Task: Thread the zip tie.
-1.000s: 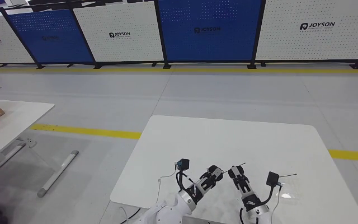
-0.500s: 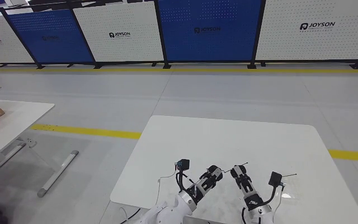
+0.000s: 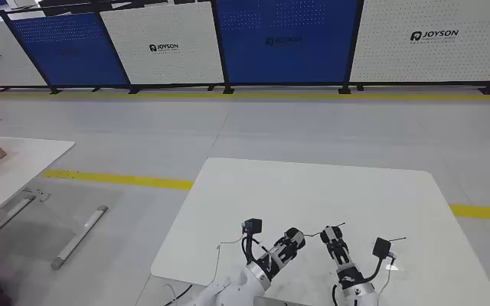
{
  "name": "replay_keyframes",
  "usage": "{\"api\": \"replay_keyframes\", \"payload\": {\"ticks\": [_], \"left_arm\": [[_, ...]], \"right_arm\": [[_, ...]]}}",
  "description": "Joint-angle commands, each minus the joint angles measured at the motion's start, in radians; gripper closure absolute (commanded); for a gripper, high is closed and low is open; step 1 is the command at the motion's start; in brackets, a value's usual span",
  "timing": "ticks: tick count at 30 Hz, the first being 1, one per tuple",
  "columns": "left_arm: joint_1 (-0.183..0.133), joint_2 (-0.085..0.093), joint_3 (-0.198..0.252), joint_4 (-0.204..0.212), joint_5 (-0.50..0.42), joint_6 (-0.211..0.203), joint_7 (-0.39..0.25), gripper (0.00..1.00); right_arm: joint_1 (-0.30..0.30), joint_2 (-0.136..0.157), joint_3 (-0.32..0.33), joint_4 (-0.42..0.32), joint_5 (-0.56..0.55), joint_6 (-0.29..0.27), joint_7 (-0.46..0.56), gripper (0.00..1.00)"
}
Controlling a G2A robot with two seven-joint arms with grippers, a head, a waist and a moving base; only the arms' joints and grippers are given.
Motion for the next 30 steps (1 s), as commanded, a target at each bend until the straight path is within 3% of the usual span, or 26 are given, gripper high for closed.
{"api": "replay_keyframes", "payload": {"ticks": [1,11,23,30], "left_arm": [[0.000,-0.001,0.001,0.001,0.003,0.004,-0.001,0.99],[-0.001,-0.004,0.006,0.001,0.028,0.029,0.007,0.82],[-0.009,-0.011,0.023,0.005,0.066,0.065,0.022,0.80],[-0.019,-0.017,0.037,0.013,0.078,0.079,0.025,0.84]], "right_arm": [[0.004,-0.001,-0.005,0.006,-0.014,0.005,-0.006,1.00],[0.005,-0.006,-0.025,0.012,-0.087,0.021,-0.065,1.00],[0.000,-0.007,-0.031,0.008,-0.109,0.021,-0.061,1.00],[-0.007,-0.007,-0.029,0.002,-0.106,0.004,-0.057,1.00]]}}
